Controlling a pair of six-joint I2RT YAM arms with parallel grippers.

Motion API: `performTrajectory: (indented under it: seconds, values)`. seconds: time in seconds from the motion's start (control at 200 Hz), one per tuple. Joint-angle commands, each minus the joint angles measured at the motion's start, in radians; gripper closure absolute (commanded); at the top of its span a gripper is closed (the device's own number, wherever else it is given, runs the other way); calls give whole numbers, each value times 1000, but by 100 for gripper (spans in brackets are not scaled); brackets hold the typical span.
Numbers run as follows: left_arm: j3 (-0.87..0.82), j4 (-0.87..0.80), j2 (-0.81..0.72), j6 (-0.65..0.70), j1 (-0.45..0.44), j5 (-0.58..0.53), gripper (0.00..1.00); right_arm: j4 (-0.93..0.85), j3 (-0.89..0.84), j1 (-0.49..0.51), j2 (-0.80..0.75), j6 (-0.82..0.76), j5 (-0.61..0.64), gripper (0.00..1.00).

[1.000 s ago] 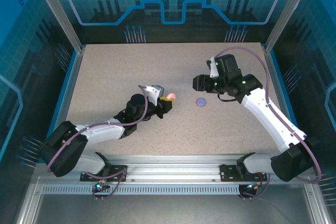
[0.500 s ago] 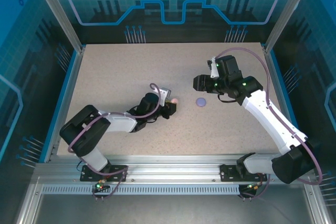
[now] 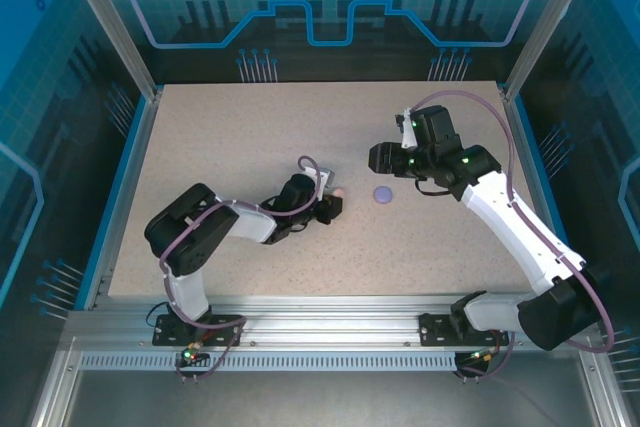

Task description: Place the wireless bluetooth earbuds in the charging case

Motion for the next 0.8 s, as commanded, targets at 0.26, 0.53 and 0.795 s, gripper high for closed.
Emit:
performTrajectory:
  seconds: [0.26, 0.53, 0.795]
  values:
    - [13, 34, 41, -21, 57, 35, 67, -14, 20, 4, -27, -15, 24, 39]
    - [-25, 38, 4, -20, 101, 35, 53, -28, 31, 0, -45, -18, 30, 39]
    - [-68, -6, -110, 14, 191, 32, 35, -49, 33, -21, -82, -23, 34, 38]
